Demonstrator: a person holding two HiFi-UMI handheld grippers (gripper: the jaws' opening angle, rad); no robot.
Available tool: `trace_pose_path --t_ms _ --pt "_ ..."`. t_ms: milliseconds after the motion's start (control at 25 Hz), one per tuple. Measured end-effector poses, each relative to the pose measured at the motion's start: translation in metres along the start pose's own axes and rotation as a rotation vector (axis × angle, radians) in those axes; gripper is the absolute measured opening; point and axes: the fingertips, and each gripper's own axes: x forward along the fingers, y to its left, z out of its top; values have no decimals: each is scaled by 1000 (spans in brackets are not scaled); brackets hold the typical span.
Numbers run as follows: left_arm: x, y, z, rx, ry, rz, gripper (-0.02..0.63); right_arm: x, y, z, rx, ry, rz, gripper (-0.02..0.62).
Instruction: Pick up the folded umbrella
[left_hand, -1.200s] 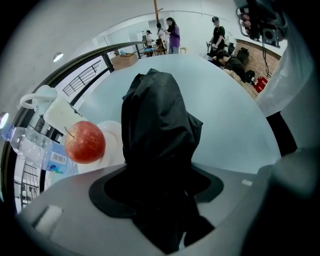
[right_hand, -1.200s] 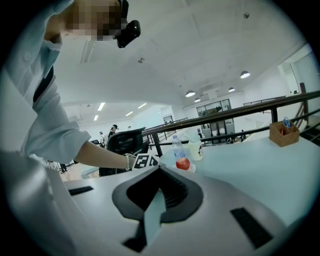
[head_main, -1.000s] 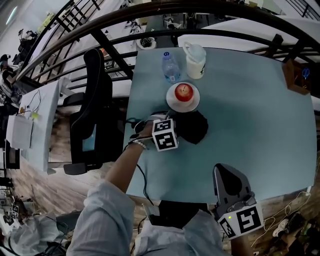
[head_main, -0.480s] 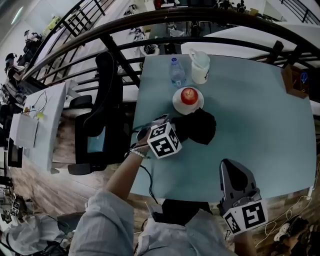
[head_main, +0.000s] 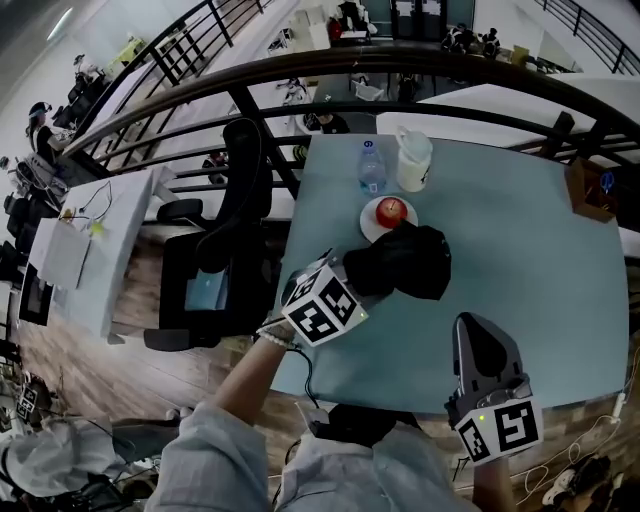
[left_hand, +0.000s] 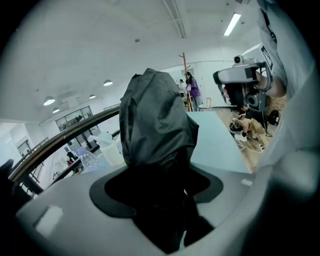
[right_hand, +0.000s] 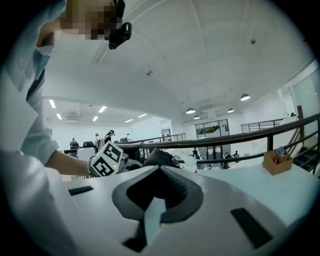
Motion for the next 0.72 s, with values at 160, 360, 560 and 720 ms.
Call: trace_pose_path --t_ms 160,360,560,720 --pt "-28 1 23 -41 -82 56 288 0 -2 11 -19 -25 -4 0" --pt "-69 1 55 -85 -218 121 288 0 -1 23 -36 -54 -9 0" --pt "-108 1 75 -156 -348 179 288 2 -1 34 -57 -83 -12 0" --pt "-134 1 84 -208 -427 218 288 6 -2 42 -69 -103 -13 0"
